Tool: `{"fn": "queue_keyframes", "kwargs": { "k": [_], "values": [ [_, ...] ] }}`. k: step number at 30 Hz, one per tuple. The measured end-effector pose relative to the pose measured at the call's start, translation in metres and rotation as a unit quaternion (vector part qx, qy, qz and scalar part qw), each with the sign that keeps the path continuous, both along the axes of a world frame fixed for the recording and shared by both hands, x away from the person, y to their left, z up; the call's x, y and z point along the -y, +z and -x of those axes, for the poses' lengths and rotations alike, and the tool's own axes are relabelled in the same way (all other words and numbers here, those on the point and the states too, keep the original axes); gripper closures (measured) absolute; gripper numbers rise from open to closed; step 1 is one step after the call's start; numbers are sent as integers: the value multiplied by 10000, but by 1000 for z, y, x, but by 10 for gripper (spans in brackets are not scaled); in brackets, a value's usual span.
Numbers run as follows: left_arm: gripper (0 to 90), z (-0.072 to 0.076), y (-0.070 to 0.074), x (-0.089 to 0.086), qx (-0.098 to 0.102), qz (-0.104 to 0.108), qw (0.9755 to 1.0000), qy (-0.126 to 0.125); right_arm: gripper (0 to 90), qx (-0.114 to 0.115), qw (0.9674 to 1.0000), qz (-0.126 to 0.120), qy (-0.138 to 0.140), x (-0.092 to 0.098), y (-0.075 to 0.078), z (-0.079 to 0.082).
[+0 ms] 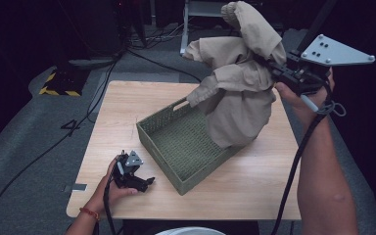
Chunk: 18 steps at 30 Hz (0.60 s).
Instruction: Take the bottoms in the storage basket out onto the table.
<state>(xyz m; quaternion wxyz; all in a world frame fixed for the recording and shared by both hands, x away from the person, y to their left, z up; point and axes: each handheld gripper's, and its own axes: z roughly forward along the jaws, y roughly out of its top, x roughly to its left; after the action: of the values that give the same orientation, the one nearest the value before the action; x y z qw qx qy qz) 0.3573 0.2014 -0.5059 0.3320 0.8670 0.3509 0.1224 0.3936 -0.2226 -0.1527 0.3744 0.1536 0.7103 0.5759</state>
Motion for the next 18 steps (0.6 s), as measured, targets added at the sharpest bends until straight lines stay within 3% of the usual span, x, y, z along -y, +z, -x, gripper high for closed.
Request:
{"fn": "queue_keyframes", "kwargs": {
  "k": [4,18],
  "values": [
    [2,0,0,0,0,-1,10000,-2,797,14,10000,-15,-68,11,2,7],
    [1,-1,1,0,12,-49,10000,20,796,41,9999,-124,-66,56,-20,41]
  ]
}}
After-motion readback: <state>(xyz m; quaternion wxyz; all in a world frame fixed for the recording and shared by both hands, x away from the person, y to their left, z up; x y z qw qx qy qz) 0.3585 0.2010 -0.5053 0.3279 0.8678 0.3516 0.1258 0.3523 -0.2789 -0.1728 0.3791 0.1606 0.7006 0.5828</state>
